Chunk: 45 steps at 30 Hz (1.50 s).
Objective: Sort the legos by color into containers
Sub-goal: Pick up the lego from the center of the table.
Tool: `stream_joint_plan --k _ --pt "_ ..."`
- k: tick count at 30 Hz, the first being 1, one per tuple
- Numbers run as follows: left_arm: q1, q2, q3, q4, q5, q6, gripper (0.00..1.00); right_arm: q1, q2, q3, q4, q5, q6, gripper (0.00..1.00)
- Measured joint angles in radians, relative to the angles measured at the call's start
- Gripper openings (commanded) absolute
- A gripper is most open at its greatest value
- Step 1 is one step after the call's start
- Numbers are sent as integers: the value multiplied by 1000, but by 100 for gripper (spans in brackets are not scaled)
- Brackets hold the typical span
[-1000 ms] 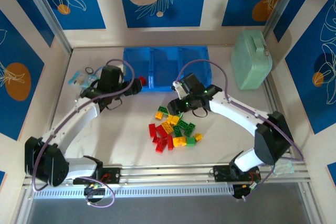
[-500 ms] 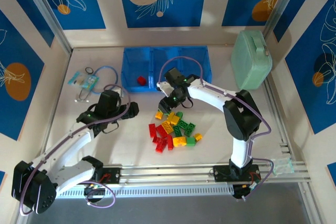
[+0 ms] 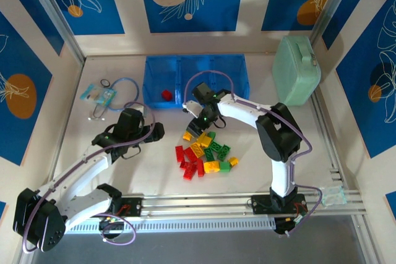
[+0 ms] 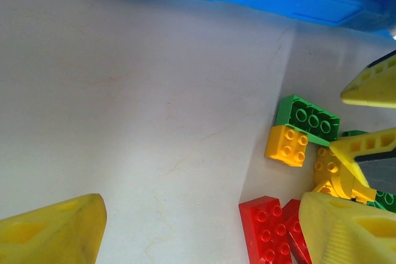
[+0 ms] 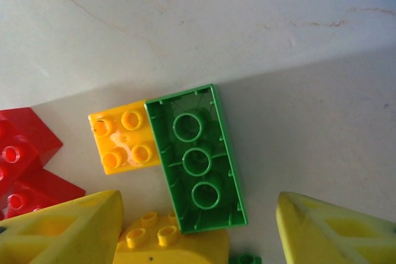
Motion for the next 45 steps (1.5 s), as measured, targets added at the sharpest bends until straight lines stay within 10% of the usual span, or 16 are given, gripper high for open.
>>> stream_joint_plan --k 15,30,45 --pt "-5 0 -9 7 -9 0 81 18 58 11 2 45 -51 65" --pt "-5 0 -18 11 -27 0 80 35 89 40 1 75 -49 34" --pt "-23 -1 -18 10 -47 1 79 14 -68 169 -2 85 50 34"
